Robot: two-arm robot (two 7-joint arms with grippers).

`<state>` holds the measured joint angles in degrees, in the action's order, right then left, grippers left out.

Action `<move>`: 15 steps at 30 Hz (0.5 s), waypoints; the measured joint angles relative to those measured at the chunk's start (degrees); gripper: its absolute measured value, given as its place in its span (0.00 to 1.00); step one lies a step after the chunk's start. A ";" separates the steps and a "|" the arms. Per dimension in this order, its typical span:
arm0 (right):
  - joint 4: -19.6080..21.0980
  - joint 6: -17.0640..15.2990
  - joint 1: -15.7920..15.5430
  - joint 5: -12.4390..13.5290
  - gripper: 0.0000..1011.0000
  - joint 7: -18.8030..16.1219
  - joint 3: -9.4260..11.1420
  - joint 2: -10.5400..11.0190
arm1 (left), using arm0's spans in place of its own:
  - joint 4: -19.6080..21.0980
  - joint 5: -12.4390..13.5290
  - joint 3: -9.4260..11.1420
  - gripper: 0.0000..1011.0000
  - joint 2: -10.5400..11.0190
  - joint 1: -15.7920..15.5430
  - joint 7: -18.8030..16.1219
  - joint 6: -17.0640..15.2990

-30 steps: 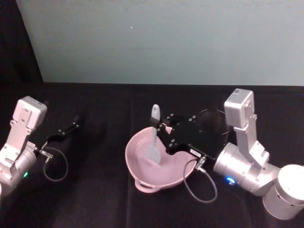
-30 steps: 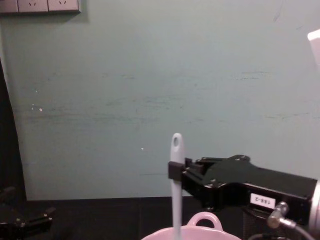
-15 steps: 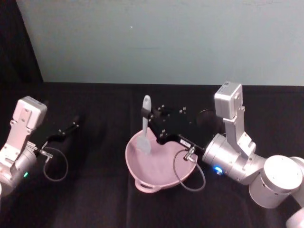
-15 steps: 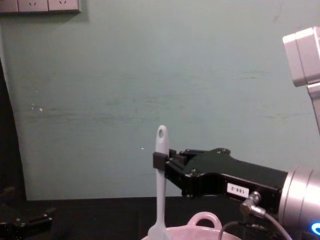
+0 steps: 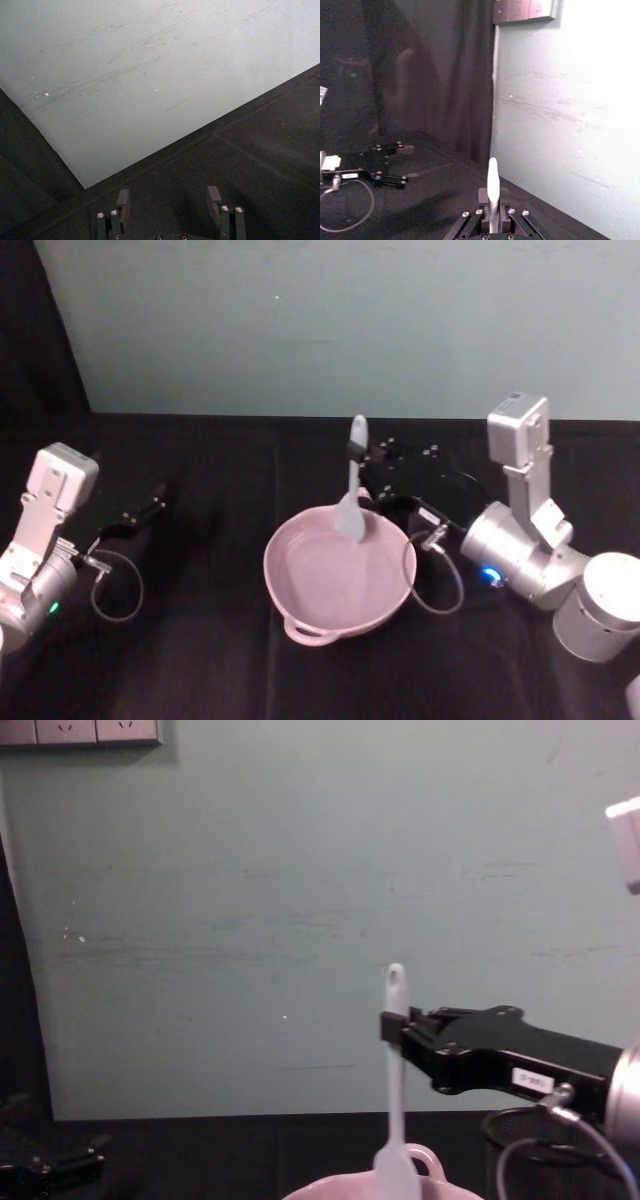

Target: Use the one hand to pick up the spoon and stir the clear water in the bowl.

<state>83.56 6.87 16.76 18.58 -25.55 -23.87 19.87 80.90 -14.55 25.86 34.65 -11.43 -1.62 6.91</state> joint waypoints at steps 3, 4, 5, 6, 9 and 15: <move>0.43 -0.03 -0.56 -0.23 0.12 0.42 0.81 0.50 | 0.00 0.00 0.00 0.99 0.00 0.00 0.00 0.00; 0.55 -0.07 -0.71 -0.32 0.12 0.54 0.99 0.63 | 0.00 0.00 0.00 0.99 0.00 0.00 0.00 0.00; 0.83 -0.17 -1.07 -0.44 0.12 0.67 1.33 0.87 | 0.00 0.00 0.00 0.99 0.00 0.00 0.00 0.00; 0.83 -0.17 -1.07 -0.44 0.12 0.67 1.33 0.87 | 0.00 0.00 0.00 0.99 0.00 0.00 0.00 0.00; 1.78 -0.59 -2.13 -0.71 0.12 0.96 2.04 1.54 | 0.00 0.00 0.00 0.99 0.00 0.00 0.00 0.00; 3.54 -1.48 -3.82 -1.22 0.12 1.16 2.83 2.56 | 0.00 0.00 0.00 0.99 0.00 0.00 -0.01 0.00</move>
<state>87.10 5.39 12.95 17.36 -24.40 -21.04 22.43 80.90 -14.55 25.86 34.65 -11.43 -1.62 6.90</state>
